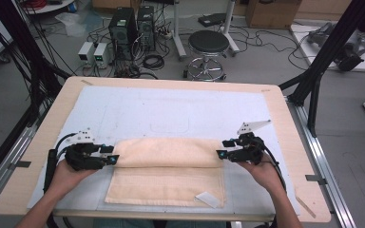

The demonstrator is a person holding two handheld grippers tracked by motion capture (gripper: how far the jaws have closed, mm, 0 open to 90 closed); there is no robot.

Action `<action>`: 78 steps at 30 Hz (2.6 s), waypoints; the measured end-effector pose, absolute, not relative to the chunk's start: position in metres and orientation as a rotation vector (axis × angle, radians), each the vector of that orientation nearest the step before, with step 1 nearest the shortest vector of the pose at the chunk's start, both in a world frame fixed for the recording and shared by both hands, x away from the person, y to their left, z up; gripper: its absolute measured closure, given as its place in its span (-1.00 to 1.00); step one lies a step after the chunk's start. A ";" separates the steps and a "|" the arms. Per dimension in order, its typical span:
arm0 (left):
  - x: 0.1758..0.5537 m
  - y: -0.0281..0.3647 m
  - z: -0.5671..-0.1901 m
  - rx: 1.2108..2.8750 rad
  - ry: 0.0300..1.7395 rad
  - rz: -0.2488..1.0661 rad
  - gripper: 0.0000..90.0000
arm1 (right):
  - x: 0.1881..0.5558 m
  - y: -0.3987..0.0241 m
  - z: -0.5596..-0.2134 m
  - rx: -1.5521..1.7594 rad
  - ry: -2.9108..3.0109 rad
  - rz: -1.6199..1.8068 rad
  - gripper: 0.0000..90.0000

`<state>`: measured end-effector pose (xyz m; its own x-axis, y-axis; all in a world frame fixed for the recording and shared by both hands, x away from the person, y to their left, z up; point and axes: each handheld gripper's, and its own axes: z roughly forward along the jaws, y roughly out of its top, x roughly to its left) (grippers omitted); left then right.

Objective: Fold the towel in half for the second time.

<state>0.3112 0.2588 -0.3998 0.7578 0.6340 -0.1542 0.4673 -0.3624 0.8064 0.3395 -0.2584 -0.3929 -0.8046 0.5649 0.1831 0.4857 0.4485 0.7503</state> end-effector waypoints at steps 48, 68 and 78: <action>0.362 0.252 -0.363 1.809 0.835 0.426 0.88 | 0.387 -0.235 -0.337 0.771 2.464 1.413 0.86; 0.251 0.268 -0.410 1.990 0.689 0.301 0.44 | 0.285 -0.256 -0.383 0.722 2.591 1.298 0.37; 0.258 0.242 -0.414 2.044 0.604 0.274 0.49 | 0.285 -0.222 -0.399 0.545 2.691 1.233 0.31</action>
